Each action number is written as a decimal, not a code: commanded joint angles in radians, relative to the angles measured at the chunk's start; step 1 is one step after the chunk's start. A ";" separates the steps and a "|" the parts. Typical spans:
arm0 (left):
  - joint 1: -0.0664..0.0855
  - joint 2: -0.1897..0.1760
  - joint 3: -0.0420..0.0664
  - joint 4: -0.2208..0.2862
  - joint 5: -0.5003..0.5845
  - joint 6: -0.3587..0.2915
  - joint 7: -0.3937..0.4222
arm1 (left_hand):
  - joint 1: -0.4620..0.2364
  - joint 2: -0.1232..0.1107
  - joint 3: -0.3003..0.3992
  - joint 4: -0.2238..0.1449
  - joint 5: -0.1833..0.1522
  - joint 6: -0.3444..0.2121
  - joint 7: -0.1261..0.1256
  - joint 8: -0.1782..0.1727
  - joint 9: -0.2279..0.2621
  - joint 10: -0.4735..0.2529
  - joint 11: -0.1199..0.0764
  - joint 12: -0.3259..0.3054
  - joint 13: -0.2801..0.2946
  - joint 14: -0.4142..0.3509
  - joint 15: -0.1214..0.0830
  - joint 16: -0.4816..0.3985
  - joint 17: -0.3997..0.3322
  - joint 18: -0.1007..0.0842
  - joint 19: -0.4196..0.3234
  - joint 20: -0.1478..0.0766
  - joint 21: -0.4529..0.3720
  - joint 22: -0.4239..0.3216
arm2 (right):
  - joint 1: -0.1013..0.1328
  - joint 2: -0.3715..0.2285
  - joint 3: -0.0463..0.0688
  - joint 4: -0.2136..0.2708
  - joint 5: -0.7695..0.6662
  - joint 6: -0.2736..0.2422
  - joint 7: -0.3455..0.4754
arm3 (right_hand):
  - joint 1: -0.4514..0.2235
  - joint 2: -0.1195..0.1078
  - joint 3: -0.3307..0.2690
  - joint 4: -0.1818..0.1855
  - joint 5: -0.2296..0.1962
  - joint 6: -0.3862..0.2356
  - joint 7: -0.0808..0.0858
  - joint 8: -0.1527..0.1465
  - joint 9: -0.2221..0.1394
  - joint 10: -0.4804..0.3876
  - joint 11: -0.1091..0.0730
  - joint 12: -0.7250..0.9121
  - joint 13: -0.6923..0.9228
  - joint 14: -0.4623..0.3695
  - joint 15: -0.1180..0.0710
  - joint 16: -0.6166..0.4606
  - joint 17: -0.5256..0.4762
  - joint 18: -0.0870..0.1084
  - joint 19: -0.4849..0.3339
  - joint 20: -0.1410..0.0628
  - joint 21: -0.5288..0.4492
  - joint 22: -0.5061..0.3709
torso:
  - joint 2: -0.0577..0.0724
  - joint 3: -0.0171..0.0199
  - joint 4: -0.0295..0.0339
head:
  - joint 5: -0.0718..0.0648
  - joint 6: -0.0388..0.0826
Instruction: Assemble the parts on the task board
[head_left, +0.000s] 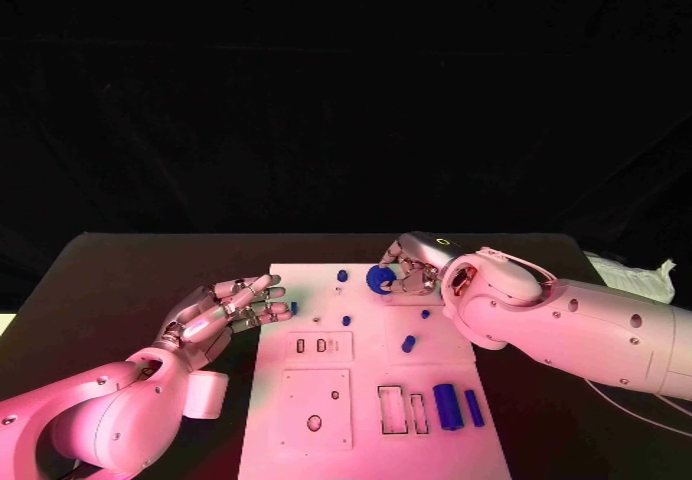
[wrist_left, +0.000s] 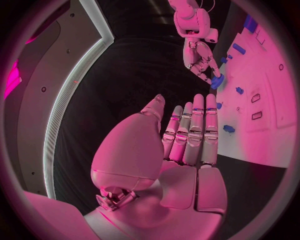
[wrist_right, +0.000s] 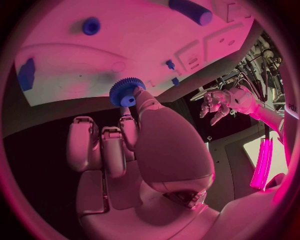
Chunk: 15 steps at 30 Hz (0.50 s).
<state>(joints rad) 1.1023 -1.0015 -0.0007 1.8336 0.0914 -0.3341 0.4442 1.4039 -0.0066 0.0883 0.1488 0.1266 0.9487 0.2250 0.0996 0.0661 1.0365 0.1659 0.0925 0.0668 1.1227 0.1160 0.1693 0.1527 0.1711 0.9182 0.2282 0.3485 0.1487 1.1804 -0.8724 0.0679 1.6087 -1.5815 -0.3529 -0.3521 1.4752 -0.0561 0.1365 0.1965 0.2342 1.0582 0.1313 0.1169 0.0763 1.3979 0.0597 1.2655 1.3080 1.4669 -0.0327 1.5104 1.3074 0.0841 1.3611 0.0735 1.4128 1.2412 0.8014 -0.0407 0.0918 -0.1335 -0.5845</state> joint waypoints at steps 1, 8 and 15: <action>0.001 0.002 0.001 0.002 0.001 0.019 0.002 | 0.011 0.002 0.000 -0.004 -0.002 0.001 0.003 -0.007 -0.001 -0.001 0.006 -0.004 -0.001 0.008 0.003 -0.005 0.002 0.011 0.008 -0.001 -0.004 -0.001 | 0.000 0.014 0.000 0.022 -0.010 -0.066 0.019 | 0.000 0.018 0.008 0.000 0.006 0.013 -0.012 0.000 0.006 0.034 -0.028 0.004 0.000 0.077 -0.004 0.003 0.121 -0.015 0.009 0.000 0.003 0.001 | 0.001 -0.0007 0.0014 | 0.003 0.001; 0.001 0.003 0.001 0.002 0.001 0.020 0.002 | 0.011 0.002 0.000 -0.004 -0.002 0.001 0.003 -0.007 -0.001 -0.001 0.006 -0.004 -0.001 0.008 0.003 -0.005 0.002 0.011 0.008 -0.001 -0.004 -0.001 | 0.000 0.076 -0.001 0.021 -0.024 -0.030 0.013 | -0.002 0.017 0.010 0.000 0.008 0.012 -0.012 -0.001 0.006 0.033 -0.028 0.003 0.000 0.077 -0.004 0.003 0.121 -0.015 0.009 0.000 0.003 0.001 | 0.000 -0.0018 0.0037 | 0.006 -0.001; 0.001 0.004 0.001 0.002 0.001 0.021 0.001 | 0.011 0.002 0.000 -0.004 -0.002 0.001 0.003 -0.007 -0.001 -0.001 0.006 -0.004 -0.001 0.008 0.003 -0.005 0.002 0.011 0.008 -0.001 -0.004 -0.001 | -0.006 0.138 -0.008 -0.033 -0.021 0.017 0.013 | -0.006 0.016 0.013 0.002 0.008 0.011 -0.011 -0.003 0.005 0.032 -0.027 0.000 -0.002 0.077 -0.004 0.002 0.118 -0.015 0.009 0.001 0.003 0.001 | 0.002 -0.0005 0.0025 | 0.011 -0.001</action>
<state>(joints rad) 1.1023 -0.9995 -0.0007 1.8338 0.0915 -0.3334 0.4415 1.4039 -0.0066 0.0882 0.1489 0.1266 0.9487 0.2250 0.0996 0.0661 1.0365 0.1659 0.0925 0.0668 1.1227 0.1161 0.1693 0.1525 0.1711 0.9182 0.2282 0.3485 0.1488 1.1774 -0.7413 0.0609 1.5849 -1.5883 -0.3735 -0.3451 1.4686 -0.0495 0.1433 0.1964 0.2384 1.0573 0.1305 0.1085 0.0760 1.3981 0.0598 1.2656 1.3092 1.4667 -0.0323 1.5104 1.3073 0.0841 1.3610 0.0735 1.4127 1.2424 0.8024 -0.0421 0.0944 -0.1235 -0.5852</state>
